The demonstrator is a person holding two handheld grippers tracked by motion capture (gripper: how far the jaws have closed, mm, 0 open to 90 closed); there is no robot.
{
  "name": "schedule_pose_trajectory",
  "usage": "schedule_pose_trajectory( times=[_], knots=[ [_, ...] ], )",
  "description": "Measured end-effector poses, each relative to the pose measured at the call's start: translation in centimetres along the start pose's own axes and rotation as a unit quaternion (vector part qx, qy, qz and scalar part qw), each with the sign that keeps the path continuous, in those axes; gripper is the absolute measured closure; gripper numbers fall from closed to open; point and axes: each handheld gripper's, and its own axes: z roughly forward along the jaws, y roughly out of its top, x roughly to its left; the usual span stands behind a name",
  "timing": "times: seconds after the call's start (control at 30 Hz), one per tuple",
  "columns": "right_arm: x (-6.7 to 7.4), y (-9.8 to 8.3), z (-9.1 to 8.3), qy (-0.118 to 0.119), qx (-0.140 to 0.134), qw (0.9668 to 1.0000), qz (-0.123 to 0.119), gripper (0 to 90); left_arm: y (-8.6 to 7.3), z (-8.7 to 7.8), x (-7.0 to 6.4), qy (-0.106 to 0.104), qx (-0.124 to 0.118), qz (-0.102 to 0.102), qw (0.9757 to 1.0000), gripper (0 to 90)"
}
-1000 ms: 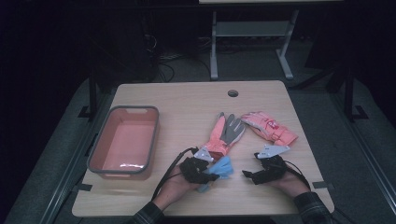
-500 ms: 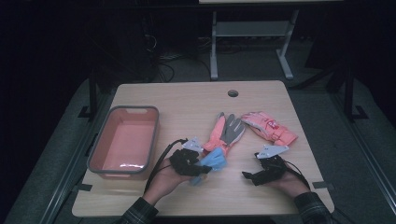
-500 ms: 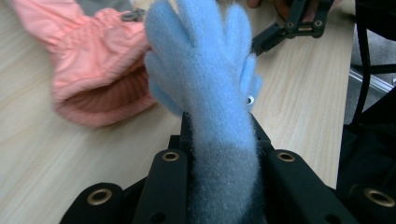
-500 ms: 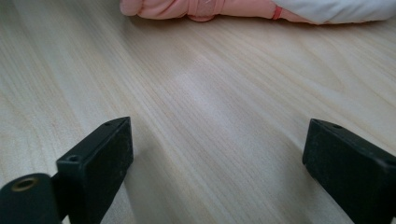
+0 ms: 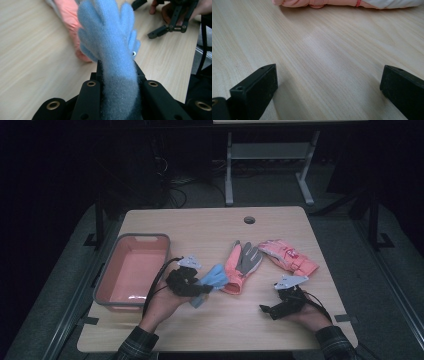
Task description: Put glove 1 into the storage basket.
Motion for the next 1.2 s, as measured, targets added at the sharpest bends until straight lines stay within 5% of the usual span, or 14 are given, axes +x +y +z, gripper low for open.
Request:
schedule_pose_trajectory(
  times=[0.37, 0.77, 1.2],
  knots=[
    [0.0, 0.0, 0.0, 0.0, 0.0, 1.0, 0.0, 0.8, 0.2, -3.7, 2.9, 0.051, -0.022, -0.014, 0.9984, 75.1],
    [0.0, 0.0, 0.0, -0.001, 0.0, 1.0, -0.001, 0.9, 0.9, -6.2, 6.6, 0.102, -0.035, -0.028, 0.9938, 75.0],
    [0.0, 0.0, 0.0, -0.001, 0.0, 1.0, -0.002, 0.9, -0.8, -8.7, 12.1, 0.179, -0.035, -0.069, 0.9809, 75.0]
  ],
)
